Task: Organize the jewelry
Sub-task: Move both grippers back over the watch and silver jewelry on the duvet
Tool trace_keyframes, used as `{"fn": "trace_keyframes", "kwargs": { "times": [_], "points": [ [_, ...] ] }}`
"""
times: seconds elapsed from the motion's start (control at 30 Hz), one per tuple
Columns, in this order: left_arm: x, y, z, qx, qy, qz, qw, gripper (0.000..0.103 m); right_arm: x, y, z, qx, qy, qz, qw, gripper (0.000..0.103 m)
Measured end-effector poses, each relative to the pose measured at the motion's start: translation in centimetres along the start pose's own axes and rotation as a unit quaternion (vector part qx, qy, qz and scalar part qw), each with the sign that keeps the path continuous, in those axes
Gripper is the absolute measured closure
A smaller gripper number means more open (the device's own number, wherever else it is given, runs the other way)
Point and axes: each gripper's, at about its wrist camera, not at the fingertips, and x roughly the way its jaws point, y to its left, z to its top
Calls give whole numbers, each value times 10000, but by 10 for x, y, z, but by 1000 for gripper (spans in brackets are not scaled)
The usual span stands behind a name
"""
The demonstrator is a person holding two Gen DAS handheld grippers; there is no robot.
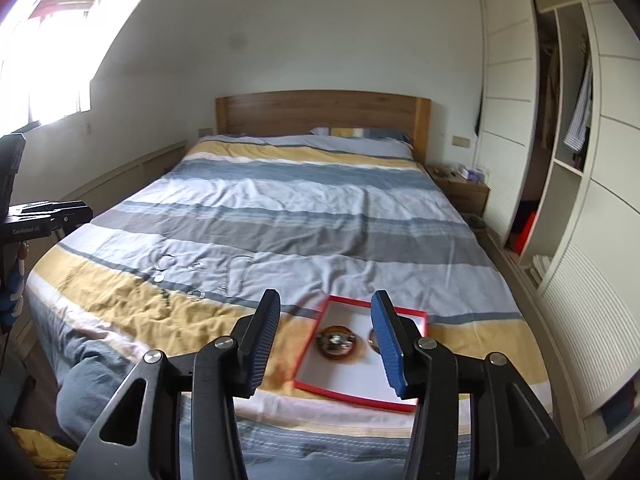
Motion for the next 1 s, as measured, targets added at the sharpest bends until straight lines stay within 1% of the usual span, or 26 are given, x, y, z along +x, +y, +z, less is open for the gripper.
{"fn": "trace_keyframes", "kwargs": {
  "times": [0.27, 0.37, 0.43, 0.47, 0.53, 0.63, 0.67, 0.73, 0.93, 1.0],
  "points": [
    [-44, 48, -15, -350, -217, 346, 9986, 56, -27, 41, 14, -365, -309, 193, 9987, 56],
    [-53, 62, -18, -446, -238, 455, 9977, 56, -31, 50, 20, -431, -411, 262, 9979, 55],
    [-57, 71, -20, -519, -248, 527, 9969, 54, -34, 56, 24, -448, -469, 319, 9974, 54],
    [-57, 73, -21, -547, -248, 551, 9967, 52, -33, 59, 25, -454, -491, 340, 9972, 53],
    [-56, 81, -23, -622, -230, 618, 9959, 51, -30, 61, 27, -469, -506, 378, 9969, 53],
    [-50, 92, -27, -710, -146, 724, 9947, 51, -21, 65, 26, -487, -472, 458, 9966, 52],
    [-45, 97, -30, -749, -82, 802, 9939, 51, -15, 66, 25, -485, -428, 489, 9967, 52],
    [-34, 104, -35, -831, 13, 840, 9930, 51, -3, 68, 23, -470, -324, 522, 9970, 52],
    [12, 124, -59, -1034, 343, 906, 9899, 51, 50, 73, 14, -377, 110, 676, 9969, 52],
    [33, 129, -68, -1090, 512, 915, 9885, 51, 68, 78, 10, -394, 242, 775, 9959, 52]
  ]
}}
